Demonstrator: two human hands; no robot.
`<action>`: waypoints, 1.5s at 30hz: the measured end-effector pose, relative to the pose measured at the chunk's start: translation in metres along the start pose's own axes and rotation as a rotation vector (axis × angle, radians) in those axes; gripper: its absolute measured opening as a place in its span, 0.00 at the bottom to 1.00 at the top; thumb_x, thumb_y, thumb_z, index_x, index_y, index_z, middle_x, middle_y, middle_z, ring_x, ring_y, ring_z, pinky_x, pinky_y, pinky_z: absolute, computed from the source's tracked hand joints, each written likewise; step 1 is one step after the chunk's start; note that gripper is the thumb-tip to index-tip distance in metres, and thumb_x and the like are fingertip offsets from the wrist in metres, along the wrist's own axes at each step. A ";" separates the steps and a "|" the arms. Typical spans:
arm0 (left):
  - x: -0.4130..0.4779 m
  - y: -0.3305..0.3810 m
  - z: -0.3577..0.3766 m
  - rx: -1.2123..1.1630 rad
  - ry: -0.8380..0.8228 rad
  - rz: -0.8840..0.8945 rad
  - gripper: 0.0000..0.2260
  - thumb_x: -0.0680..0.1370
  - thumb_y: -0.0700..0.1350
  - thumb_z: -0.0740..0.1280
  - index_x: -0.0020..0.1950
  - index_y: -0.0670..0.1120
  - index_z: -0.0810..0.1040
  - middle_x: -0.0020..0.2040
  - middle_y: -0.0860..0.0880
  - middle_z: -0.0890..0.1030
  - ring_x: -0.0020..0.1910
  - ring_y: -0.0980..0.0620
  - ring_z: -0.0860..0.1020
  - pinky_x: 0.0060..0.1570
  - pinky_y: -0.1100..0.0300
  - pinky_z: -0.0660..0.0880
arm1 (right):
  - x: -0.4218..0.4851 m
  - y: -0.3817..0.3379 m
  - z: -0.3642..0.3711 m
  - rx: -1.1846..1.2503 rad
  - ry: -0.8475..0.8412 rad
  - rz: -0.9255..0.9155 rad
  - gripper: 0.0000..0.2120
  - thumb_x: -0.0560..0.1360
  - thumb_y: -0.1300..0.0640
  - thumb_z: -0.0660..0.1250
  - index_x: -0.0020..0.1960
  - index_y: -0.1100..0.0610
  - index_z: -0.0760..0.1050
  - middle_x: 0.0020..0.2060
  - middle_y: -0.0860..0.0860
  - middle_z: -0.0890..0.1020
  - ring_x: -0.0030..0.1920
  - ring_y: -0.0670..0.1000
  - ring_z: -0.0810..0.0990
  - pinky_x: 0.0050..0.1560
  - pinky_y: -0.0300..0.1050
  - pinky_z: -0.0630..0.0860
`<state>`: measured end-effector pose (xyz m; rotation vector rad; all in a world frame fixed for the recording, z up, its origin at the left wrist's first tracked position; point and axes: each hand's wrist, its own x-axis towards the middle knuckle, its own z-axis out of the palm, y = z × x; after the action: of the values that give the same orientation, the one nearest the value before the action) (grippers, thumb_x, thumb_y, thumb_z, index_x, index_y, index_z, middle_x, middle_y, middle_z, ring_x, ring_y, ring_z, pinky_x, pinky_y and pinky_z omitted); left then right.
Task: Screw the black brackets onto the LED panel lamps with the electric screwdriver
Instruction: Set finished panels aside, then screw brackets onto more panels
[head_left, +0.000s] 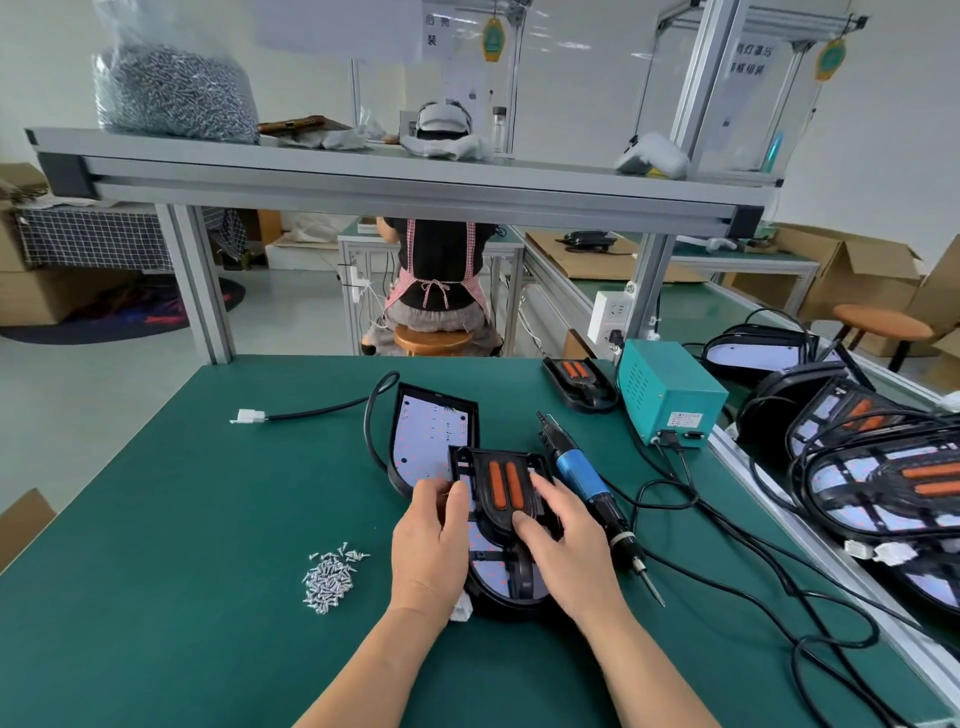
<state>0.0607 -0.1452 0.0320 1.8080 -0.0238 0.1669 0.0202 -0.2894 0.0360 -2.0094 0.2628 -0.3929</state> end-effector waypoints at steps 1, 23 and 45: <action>0.000 0.000 0.000 -0.004 0.004 0.002 0.07 0.82 0.53 0.61 0.50 0.52 0.76 0.43 0.57 0.81 0.44 0.60 0.77 0.41 0.65 0.70 | -0.001 0.001 0.001 -0.002 0.011 -0.007 0.22 0.78 0.57 0.71 0.71 0.51 0.76 0.70 0.43 0.74 0.68 0.32 0.69 0.57 0.17 0.60; -0.008 -0.017 -0.073 0.880 0.308 0.065 0.16 0.74 0.47 0.74 0.59 0.44 0.80 0.57 0.44 0.78 0.62 0.39 0.66 0.64 0.44 0.59 | -0.004 0.004 0.003 -0.052 0.053 -0.059 0.22 0.79 0.56 0.68 0.73 0.52 0.74 0.77 0.47 0.67 0.76 0.40 0.61 0.62 0.17 0.50; -0.007 -0.029 -0.087 0.696 0.170 0.047 0.09 0.76 0.42 0.70 0.55 0.44 0.81 0.55 0.47 0.78 0.54 0.46 0.68 0.58 0.53 0.69 | -0.004 0.005 0.003 -0.032 0.066 -0.057 0.20 0.79 0.56 0.69 0.70 0.51 0.75 0.75 0.47 0.69 0.75 0.40 0.63 0.71 0.31 0.55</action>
<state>0.0482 -0.0543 0.0231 2.4803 0.1275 0.3982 0.0173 -0.2882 0.0296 -2.0406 0.2548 -0.4937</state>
